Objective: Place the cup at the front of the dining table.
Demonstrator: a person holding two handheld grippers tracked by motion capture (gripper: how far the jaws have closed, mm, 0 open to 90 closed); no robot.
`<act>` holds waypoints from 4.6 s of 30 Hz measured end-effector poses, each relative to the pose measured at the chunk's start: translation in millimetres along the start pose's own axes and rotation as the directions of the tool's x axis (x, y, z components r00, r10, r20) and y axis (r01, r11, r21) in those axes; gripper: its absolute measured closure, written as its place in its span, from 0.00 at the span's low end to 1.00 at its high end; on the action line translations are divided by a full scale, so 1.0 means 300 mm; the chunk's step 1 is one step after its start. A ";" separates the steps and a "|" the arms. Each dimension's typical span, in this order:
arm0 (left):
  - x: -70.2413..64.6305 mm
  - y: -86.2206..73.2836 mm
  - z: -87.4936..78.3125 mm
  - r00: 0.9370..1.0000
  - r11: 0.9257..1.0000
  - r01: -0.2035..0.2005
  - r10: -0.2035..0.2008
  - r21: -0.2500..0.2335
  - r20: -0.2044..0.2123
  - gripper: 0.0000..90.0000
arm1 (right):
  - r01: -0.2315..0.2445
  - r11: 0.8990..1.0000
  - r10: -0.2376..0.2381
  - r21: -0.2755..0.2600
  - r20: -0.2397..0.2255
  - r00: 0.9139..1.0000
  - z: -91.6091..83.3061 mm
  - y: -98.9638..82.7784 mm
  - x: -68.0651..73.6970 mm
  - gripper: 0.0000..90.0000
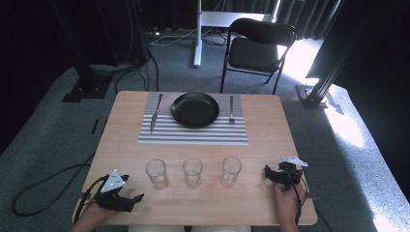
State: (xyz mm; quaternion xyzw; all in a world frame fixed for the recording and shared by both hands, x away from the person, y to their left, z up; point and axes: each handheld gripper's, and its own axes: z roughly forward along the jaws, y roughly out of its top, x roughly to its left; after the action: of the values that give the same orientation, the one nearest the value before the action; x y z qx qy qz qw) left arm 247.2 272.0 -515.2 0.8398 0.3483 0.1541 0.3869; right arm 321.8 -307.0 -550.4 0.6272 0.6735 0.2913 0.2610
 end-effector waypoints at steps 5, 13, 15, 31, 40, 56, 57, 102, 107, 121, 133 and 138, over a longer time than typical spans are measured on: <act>-0.020 0.018 0.017 1.000 1.000 -0.017 0.017 -0.015 0.006 0.12 | 0.000 1.000 0.000 0.000 0.000 1.000 0.000 0.000 0.000 0.13; -0.046 0.053 0.044 0.999 0.999 -0.022 0.023 -0.049 0.025 0.13 | 0.000 1.000 0.000 0.000 0.000 1.000 0.000 0.000 0.000 0.13; -0.049 0.061 0.051 0.999 0.998 -0.021 0.023 -0.056 0.033 0.13 | 0.000 1.000 0.000 0.000 0.000 1.000 0.000 0.000 0.000 0.13; -0.054 0.103 0.112 0.999 0.994 0.032 -0.029 -0.101 0.025 0.13 | 0.001 1.000 -0.001 0.000 0.000 1.000 0.000 0.000 0.000 0.13; -0.073 0.125 0.135 0.999 0.983 0.043 -0.040 -0.178 0.020 0.12 | 0.000 1.000 0.000 0.000 0.000 1.000 0.000 0.000 0.000 0.13; -0.102 0.135 0.153 0.994 0.934 0.030 -0.066 -0.355 -0.088 0.13 | 0.000 1.000 0.000 -0.001 0.001 1.000 0.000 0.000 0.000 0.14; -0.102 0.136 0.153 0.994 0.930 0.038 -0.071 -0.365 -0.079 0.13 | 0.000 1.000 0.000 0.000 0.000 1.000 0.000 0.000 0.000 0.13; -0.119 0.201 0.168 0.979 0.967 0.071 -0.114 -0.244 -0.168 0.33 | -0.009 1.000 0.009 -0.001 0.006 1.000 -0.001 -0.001 -0.003 0.14; -0.105 0.208 0.155 0.977 0.962 0.090 -0.136 -0.257 -0.166 0.33 | -0.008 1.000 0.008 -0.001 0.006 1.000 -0.001 -0.001 -0.003 0.14; -0.071 0.251 0.142 0.975 0.961 0.095 -0.143 -0.259 -0.172 0.33 | -0.009 1.000 0.009 -0.001 0.006 1.000 -0.001 -0.001 -0.003 0.14; -0.044 0.296 0.155 0.974 0.971 0.075 -0.120 -0.228 -0.190 0.33 | -0.007 1.000 0.007 -0.002 0.006 1.000 -0.001 -0.001 -0.003 0.14; -0.029 0.312 0.169 0.974 0.972 0.085 -0.127 -0.219 -0.185 0.33 | -0.007 1.000 0.007 -0.002 0.006 1.000 -0.001 -0.001 -0.003 0.14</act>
State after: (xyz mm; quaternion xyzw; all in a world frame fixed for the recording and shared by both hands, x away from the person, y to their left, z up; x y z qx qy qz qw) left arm 311.3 195.5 -477.3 0.7549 0.4112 0.2519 0.4444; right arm 321.4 -307.9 -550.5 0.6303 0.6702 0.2910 0.2623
